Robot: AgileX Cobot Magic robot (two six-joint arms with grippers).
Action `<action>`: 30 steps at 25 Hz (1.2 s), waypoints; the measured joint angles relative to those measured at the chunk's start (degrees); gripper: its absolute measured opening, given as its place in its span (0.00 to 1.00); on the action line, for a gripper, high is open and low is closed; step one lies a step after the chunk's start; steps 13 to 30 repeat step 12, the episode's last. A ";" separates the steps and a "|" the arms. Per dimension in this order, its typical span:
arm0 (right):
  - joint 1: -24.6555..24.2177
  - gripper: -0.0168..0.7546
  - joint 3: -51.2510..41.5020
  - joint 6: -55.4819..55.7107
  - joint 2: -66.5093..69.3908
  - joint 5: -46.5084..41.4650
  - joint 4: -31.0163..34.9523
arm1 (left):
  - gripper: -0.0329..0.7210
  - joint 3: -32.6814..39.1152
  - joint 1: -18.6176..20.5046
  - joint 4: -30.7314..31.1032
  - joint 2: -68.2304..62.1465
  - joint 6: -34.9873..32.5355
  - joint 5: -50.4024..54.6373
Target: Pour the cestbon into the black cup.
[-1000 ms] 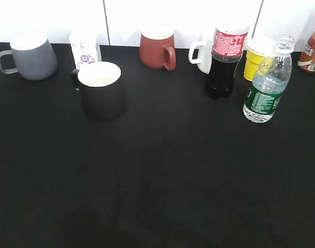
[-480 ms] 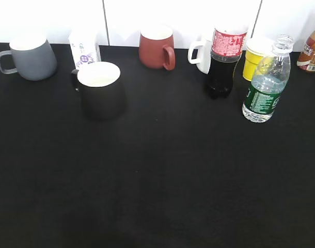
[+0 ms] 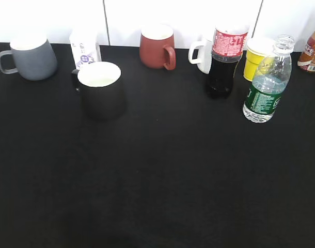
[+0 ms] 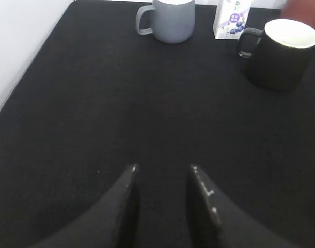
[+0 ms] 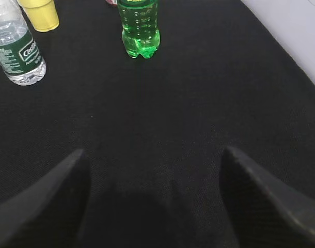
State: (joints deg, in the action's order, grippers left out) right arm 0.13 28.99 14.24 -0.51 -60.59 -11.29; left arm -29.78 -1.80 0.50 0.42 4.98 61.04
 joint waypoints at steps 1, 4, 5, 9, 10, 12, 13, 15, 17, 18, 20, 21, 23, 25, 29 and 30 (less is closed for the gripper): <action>0.00 0.79 0.00 0.00 0.00 0.00 0.00 | 0.36 0.00 0.00 0.00 0.00 0.00 0.00; 0.00 0.79 0.00 0.00 0.00 0.00 0.00 | 0.36 0.00 0.00 -0.04 0.00 0.00 0.00; 0.00 0.79 0.00 0.00 0.00 0.00 0.00 | 0.36 0.00 0.00 -0.04 0.00 0.00 0.00; 0.00 0.79 0.00 0.00 0.00 0.00 0.00 | 0.36 0.00 0.00 0.01 0.00 0.00 0.00; 0.00 0.79 0.00 0.00 0.00 0.00 0.00 | 0.36 0.00 0.00 0.01 0.00 0.00 0.00; 0.00 0.79 0.00 0.00 0.00 0.00 0.00 | 0.36 0.00 0.00 0.01 0.00 0.00 0.00; 0.00 0.79 0.00 0.00 0.00 0.00 0.00 | 0.36 0.00 0.00 0.01 0.00 0.00 0.00; 0.00 0.79 0.00 0.00 0.00 0.00 0.00 | 0.36 0.00 0.00 0.01 0.00 0.00 0.00; 0.00 0.79 0.00 0.00 0.00 0.00 0.00 | 0.36 0.00 0.00 0.01 0.00 0.00 0.00; 0.00 0.79 0.00 0.00 0.00 0.00 0.00 | 0.36 0.00 0.00 0.01 0.00 0.00 0.00; 0.00 0.79 0.00 0.00 0.00 0.00 0.00 | 0.36 0.00 0.00 0.01 0.00 0.00 0.00; 0.00 0.79 0.00 0.00 0.00 0.00 0.00 | 0.36 0.00 0.00 0.01 0.00 0.00 0.00; 0.00 0.79 0.00 0.00 0.00 0.00 0.00 | 0.36 0.00 0.00 0.01 0.00 0.00 0.00; 0.00 0.79 0.00 0.00 0.00 0.00 0.00 | 0.36 0.00 0.00 0.01 0.00 0.00 0.00; 0.00 0.79 0.00 0.00 0.00 0.00 0.00 | 0.36 0.00 0.00 0.01 0.00 0.00 0.00; 0.00 0.79 0.00 0.00 0.00 0.00 0.00 | 0.36 0.00 0.00 0.01 0.00 0.00 0.00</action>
